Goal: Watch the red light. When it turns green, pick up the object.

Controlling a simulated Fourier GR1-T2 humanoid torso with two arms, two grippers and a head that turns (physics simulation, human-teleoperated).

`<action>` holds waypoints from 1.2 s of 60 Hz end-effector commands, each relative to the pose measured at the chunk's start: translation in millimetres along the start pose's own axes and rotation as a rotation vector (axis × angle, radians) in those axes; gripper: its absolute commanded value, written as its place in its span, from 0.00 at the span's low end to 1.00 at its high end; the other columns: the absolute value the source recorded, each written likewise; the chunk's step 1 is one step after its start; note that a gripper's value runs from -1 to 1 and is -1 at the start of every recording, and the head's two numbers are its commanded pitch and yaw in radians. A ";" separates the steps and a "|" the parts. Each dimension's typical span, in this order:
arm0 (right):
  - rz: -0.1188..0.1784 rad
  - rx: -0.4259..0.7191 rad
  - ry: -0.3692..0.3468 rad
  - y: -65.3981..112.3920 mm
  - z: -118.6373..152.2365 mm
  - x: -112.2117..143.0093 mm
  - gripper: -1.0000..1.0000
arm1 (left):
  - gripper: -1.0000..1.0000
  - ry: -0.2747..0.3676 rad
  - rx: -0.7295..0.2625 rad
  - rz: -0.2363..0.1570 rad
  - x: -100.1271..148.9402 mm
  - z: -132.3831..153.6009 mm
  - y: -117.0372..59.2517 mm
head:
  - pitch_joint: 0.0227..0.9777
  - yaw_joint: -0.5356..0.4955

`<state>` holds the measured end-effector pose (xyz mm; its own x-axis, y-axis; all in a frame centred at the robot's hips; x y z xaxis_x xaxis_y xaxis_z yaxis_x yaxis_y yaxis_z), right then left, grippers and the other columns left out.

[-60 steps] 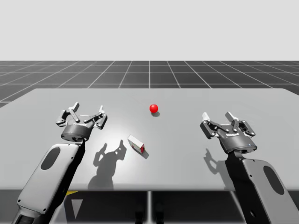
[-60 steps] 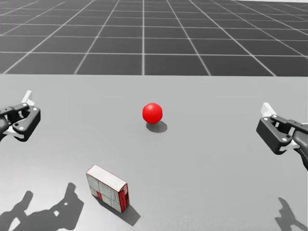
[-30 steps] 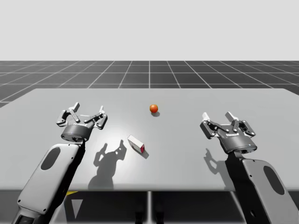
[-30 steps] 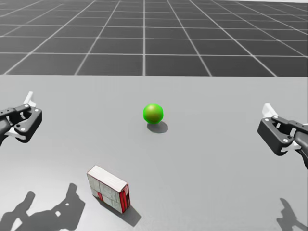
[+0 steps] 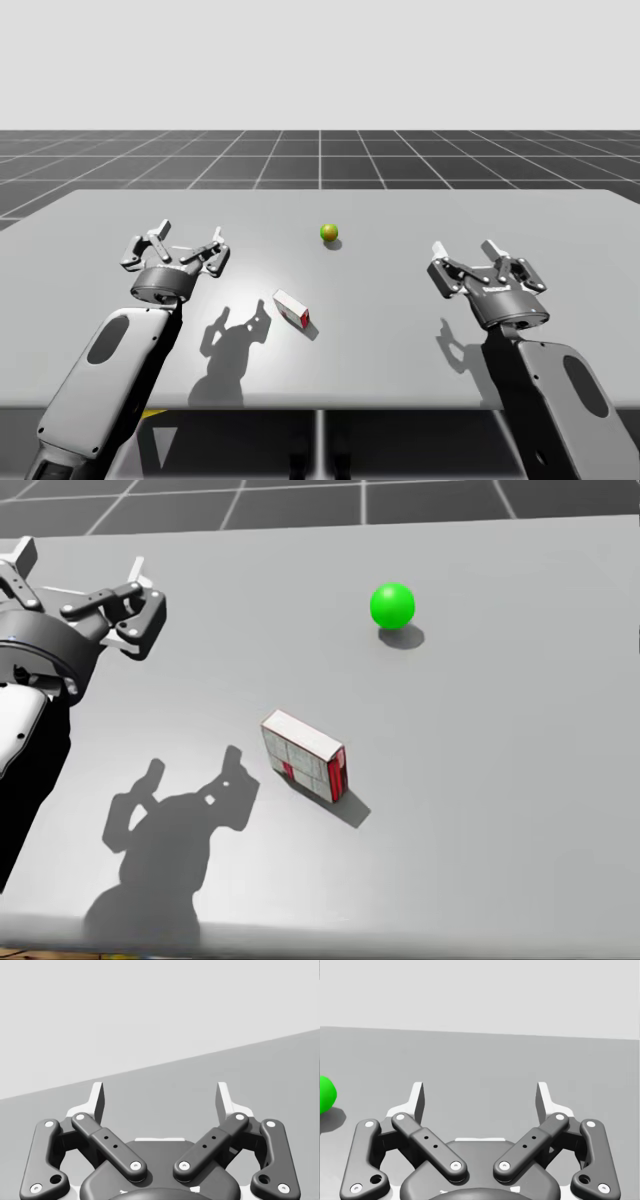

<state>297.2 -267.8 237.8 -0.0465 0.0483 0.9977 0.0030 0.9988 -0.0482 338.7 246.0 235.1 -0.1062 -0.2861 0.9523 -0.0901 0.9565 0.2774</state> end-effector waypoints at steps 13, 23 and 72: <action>0.035 -0.007 0.008 3.7 0.7 -2.0 0.00 | 0.00 0.037 -0.096 0.019 4.0 4.9 -10.3 | 0.87 0.65; 0.039 -0.016 0.011 3.9 1.2 -1.6 0.00 | 0.00 0.019 -0.215 0.076 33.8 35.3 -23.2 | 0.87 0.64; 0.073 -0.030 0.012 3.9 0.4 -3.3 0.00 | 0.00 0.214 -0.598 0.168 -33.4 157.9 -89.9 | 0.87 0.65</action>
<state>296.7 -264.1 234.6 -0.0335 0.1166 0.9926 0.0340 0.9927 -0.1155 195.0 166.6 181.0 0.0952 -0.1756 0.9799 0.4703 0.8755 0.1112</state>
